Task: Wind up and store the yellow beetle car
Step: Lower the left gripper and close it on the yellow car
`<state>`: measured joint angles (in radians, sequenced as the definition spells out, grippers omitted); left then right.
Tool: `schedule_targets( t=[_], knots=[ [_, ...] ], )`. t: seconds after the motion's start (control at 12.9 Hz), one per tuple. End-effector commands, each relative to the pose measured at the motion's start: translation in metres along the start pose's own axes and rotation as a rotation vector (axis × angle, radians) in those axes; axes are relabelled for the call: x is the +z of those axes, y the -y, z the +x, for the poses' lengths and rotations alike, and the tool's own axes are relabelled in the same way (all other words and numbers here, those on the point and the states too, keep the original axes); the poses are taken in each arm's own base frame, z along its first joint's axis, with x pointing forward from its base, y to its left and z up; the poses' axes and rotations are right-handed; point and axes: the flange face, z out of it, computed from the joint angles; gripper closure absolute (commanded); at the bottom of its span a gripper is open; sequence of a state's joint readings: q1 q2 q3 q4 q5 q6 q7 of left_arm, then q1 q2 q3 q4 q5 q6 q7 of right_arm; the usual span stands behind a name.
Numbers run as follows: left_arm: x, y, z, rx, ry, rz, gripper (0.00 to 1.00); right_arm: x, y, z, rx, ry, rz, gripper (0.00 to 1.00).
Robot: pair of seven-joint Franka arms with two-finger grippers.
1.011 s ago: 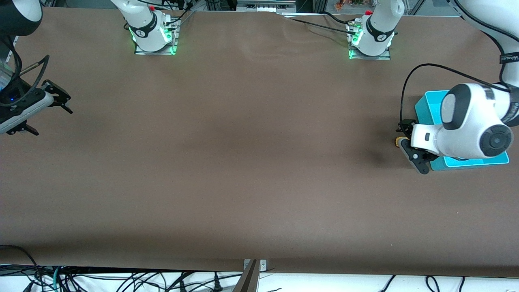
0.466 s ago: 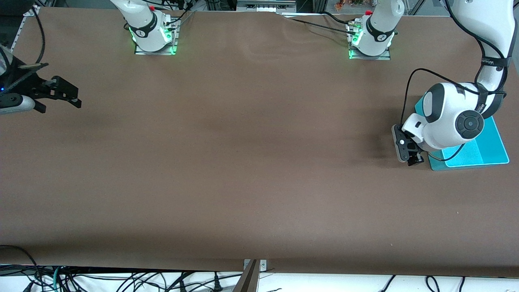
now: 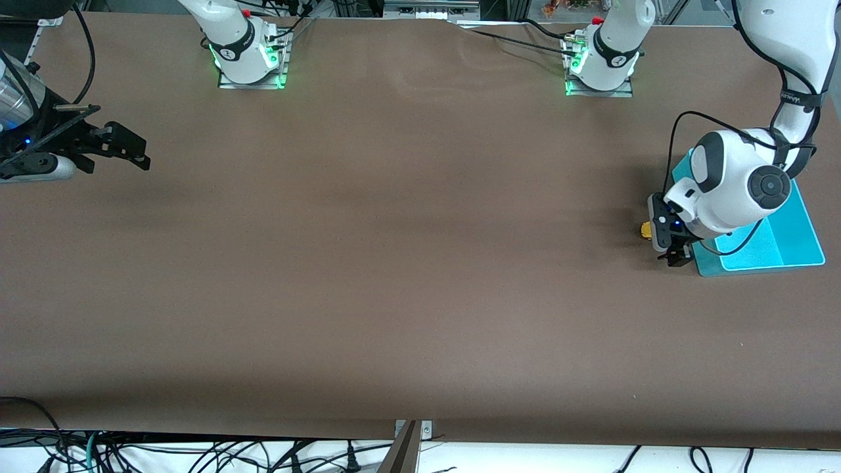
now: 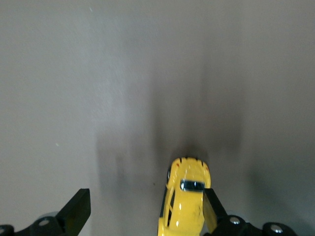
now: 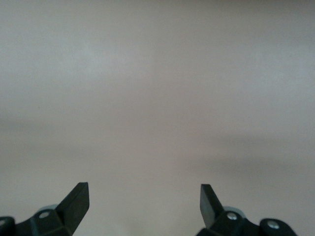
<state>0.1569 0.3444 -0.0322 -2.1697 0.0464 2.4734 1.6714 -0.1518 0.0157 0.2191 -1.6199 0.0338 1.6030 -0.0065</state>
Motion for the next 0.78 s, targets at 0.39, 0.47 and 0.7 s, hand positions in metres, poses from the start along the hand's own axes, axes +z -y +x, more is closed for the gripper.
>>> schedule_targets(
  t=[0.39, 0.47, 0.7],
  knots=[
    [0.031, -0.023, -0.027, 0.112, 0.010, 0.045, 0.00, -0.005, -0.005, -0.011, -0.142, 0.058, -0.047, 0.00],
    [0.035, -0.027, -0.026, 0.111, 0.009, 0.045, 0.00, -0.006, -0.006, -0.011, -0.147, 0.058, -0.047, 0.00],
    [0.041, -0.035, -0.025, 0.115, 0.006, 0.031, 0.00, -0.005, -0.009, -0.012, -0.143, 0.077, -0.044, 0.00]
  ],
)
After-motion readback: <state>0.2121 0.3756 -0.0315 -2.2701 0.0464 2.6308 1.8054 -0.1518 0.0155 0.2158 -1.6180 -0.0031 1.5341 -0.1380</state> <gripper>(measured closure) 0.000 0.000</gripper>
